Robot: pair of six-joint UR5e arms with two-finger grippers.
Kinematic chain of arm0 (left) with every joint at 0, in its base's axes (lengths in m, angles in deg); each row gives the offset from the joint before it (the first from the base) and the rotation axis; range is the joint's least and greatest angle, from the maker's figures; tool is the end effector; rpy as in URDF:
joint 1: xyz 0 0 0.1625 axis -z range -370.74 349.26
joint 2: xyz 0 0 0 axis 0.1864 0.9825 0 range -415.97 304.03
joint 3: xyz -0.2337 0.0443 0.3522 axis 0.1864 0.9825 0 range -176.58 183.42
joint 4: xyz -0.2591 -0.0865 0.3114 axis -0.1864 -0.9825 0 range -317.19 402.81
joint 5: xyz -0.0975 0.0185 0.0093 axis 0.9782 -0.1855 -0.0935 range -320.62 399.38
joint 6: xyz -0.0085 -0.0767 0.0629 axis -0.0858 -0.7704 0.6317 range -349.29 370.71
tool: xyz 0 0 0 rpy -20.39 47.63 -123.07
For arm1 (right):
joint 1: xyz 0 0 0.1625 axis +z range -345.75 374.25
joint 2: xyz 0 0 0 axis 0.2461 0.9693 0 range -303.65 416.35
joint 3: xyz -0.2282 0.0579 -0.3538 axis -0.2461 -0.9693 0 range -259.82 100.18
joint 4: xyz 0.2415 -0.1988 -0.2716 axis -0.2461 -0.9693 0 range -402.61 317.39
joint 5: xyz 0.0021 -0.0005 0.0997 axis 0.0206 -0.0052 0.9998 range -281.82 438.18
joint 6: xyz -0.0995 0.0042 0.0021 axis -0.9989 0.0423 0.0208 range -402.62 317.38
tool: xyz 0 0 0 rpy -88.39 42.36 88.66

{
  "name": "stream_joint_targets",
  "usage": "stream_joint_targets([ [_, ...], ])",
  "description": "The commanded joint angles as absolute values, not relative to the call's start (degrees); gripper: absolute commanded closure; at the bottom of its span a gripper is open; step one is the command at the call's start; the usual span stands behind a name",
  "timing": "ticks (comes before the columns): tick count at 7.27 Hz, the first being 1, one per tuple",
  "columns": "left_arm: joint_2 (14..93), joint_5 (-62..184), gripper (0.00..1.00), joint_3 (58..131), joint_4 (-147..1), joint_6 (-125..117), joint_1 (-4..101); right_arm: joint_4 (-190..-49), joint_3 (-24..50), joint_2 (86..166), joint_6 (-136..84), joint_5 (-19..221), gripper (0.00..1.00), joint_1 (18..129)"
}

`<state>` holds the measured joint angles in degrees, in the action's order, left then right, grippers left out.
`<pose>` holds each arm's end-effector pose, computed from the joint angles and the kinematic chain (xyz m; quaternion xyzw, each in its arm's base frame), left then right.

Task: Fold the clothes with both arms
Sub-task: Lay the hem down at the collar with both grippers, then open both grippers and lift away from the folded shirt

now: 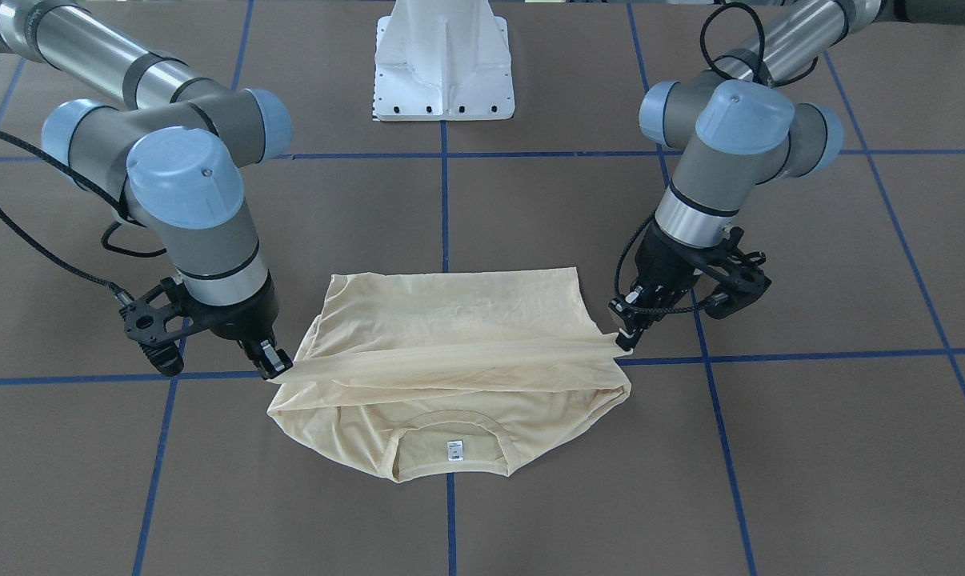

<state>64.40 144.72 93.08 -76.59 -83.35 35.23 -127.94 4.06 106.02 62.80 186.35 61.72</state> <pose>0.4010 -0.5688 0.2959 0.0675 0.5003 -0.3041 0.8079 -0.4225 -0.6119 0.2769 -0.0524 -0.3570 0.4409 0.8218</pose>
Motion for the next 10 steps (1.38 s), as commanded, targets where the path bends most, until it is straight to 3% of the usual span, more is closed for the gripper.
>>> stream_joint_targets([
  [1, 67.85, 144.59, 1.00, 85.28, -81.62, -83.51, 35.32, -122.16, -4.12, 103.56, 62.05, 185.33, 1.00, 61.71],
  [5, 70.76, 140.73, 1.00, 77.16, -87.35, -83.42, 35.31, -118.46, -11.87, 99.78, 61.97, 183.49, 1.00, 61.36],
  [7, 71.03, 140.02, 0.93, 75.05, -89.37, -83.33, 35.31, -118.46, -14.59, 98.02, 61.61, 182.69, 1.00, 61.27],
  [9, 71.12, 140.02, 0.85, 74.52, -89.47, -83.33, 35.84, -118.37, -15.40, 96.96, 61.61, 181.99, 0.41, 61.09],
  [10, 71.12, 140.02, 0.81, 74.43, -90.69, -83.33, 36.36, -118.37, -16.79, 95.65, 61.70, 181.72, 0.37, 61.00],
])
